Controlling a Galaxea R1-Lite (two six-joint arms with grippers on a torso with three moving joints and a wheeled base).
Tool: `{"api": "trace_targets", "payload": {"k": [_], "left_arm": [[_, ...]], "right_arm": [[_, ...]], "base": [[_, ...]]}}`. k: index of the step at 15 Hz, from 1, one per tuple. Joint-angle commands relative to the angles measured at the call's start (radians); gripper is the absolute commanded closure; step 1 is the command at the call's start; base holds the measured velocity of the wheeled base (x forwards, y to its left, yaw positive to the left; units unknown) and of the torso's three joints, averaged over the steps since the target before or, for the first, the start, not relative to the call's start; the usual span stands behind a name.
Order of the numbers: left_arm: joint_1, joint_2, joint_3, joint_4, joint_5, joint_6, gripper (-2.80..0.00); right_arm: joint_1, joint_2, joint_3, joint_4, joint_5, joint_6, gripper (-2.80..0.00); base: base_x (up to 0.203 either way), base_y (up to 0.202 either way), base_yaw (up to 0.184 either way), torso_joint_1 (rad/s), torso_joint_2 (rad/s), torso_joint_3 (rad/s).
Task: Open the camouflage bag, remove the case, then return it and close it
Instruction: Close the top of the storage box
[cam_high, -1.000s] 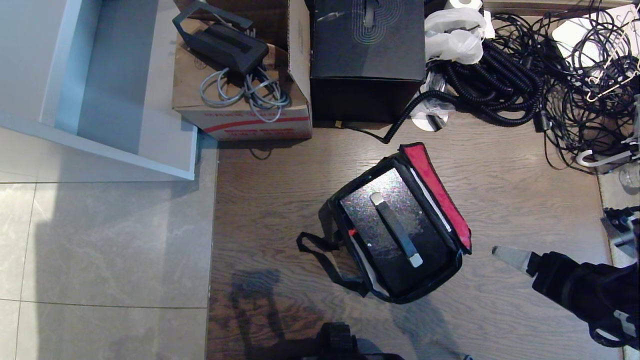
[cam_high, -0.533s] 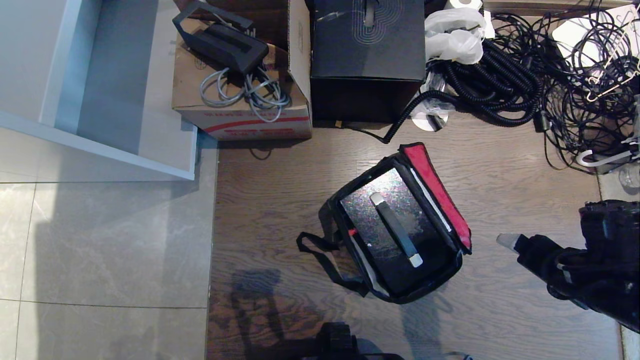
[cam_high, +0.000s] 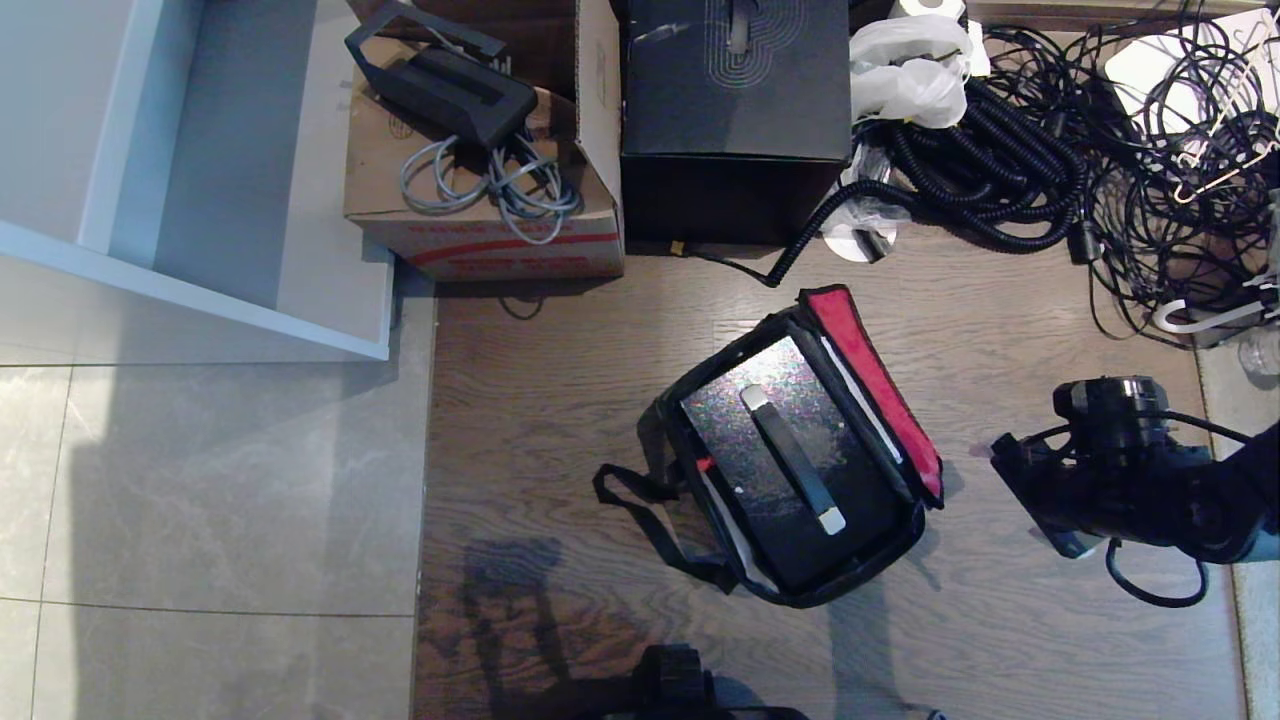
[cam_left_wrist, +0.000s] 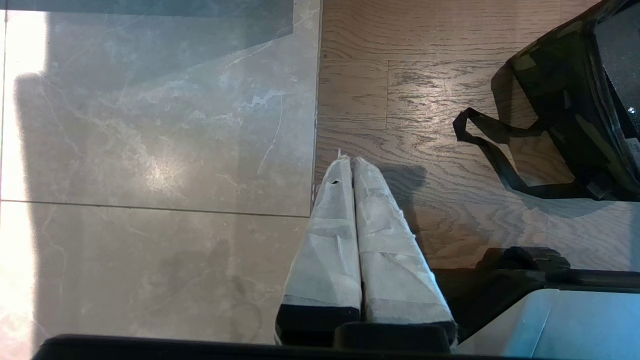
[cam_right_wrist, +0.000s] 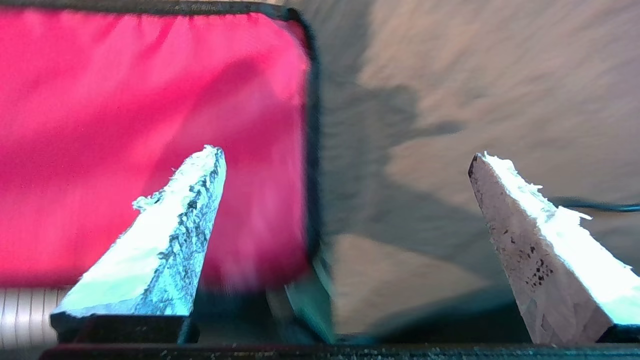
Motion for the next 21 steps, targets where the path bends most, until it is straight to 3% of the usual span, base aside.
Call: {"api": "trace_targets", "payload": {"k": [1, 5, 9, 17, 18, 21], "left_arm": [[0.001, 0.000, 0.000, 0.000, 0.000, -0.001, 0.00], [0.001, 0.000, 0.000, 0.000, 0.000, -0.001, 0.00], [0.001, 0.000, 0.000, 0.000, 0.000, -0.001, 0.00], [0.001, 0.000, 0.000, 0.000, 0.001, 0.000, 0.00], [0.001, 0.000, 0.000, 0.000, 0.000, -0.001, 0.00], [-0.001, 0.000, 0.000, 0.000, 0.000, -0.001, 0.00]], "right_arm": [[-0.054, 0.195, -0.144, -0.002, 0.087, 0.053, -2.80], [-0.076, 0.379, -0.280, -0.009, 0.231, 0.175, -2.80], [-0.127, 0.418, -0.371, -0.015, 0.399, 0.199, -2.80], [-0.127, 0.443, -0.409, -0.133, 0.414, 0.343, -2.80], [-0.126, 0.447, -0.415, -0.135, 0.415, 0.360, 0.00], [-0.121, 0.453, -0.418, -0.139, 0.422, 0.365, 0.00]], "base": [[0.000, 0.000, 0.000, 0.000, 0.00, 0.000], [0.000, 0.000, 0.000, 0.000, 0.00, 0.000], [0.000, 0.000, 0.000, 0.000, 0.00, 0.000], [0.000, 0.000, 0.000, 0.000, 0.00, 0.000], [0.000, 0.000, 0.000, 0.000, 0.00, 0.000], [0.000, 0.000, 0.000, 0.000, 0.00, 0.000]]}}
